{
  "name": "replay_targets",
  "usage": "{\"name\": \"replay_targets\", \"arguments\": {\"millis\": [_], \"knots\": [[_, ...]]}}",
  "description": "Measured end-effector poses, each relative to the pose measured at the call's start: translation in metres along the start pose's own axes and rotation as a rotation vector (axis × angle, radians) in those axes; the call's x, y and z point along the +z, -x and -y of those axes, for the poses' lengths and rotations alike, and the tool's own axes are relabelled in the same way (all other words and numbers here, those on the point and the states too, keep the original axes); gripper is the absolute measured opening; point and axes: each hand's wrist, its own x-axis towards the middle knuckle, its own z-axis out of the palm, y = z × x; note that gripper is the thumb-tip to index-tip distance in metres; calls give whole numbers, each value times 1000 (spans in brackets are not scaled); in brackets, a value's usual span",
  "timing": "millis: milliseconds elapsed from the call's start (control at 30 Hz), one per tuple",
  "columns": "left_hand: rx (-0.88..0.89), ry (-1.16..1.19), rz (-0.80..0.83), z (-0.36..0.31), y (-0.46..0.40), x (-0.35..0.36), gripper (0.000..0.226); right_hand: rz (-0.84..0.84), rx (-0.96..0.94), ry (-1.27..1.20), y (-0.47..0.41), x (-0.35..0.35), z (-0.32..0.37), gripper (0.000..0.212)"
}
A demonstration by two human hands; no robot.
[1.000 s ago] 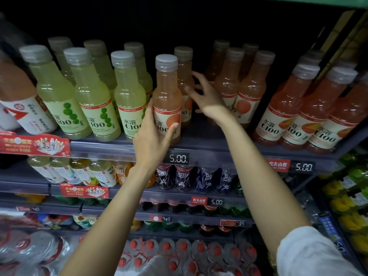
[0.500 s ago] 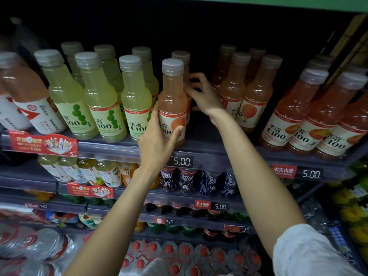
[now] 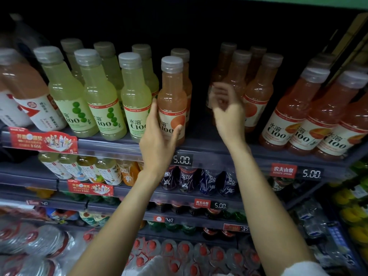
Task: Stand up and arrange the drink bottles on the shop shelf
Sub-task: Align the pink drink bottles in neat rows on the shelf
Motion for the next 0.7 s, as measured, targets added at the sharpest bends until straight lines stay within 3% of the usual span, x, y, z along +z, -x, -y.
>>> {"name": "replay_targets", "arguments": {"millis": [133,233,300,433,567,700], "knots": [[234,124,-236,-19,14,2,51,-173,-111,260,12,-30,-18,22],[396,179,-141,-44,10,13,37,-201,-143,463,13,-44,-21,28],[338,170,37,-58,-3,32,41,-165,-156,583,13,-49,-20,36],[103,229,304,-71,-32,80,78,-122,-124,724,11,-59,-25,53],[-60,190,378,-77,-50,114,93,-128,-86,734,9,-59,-27,60],[-87,178,356,-79,-52,122,88,-122,-126,725,11,-59,-26,54]]}}
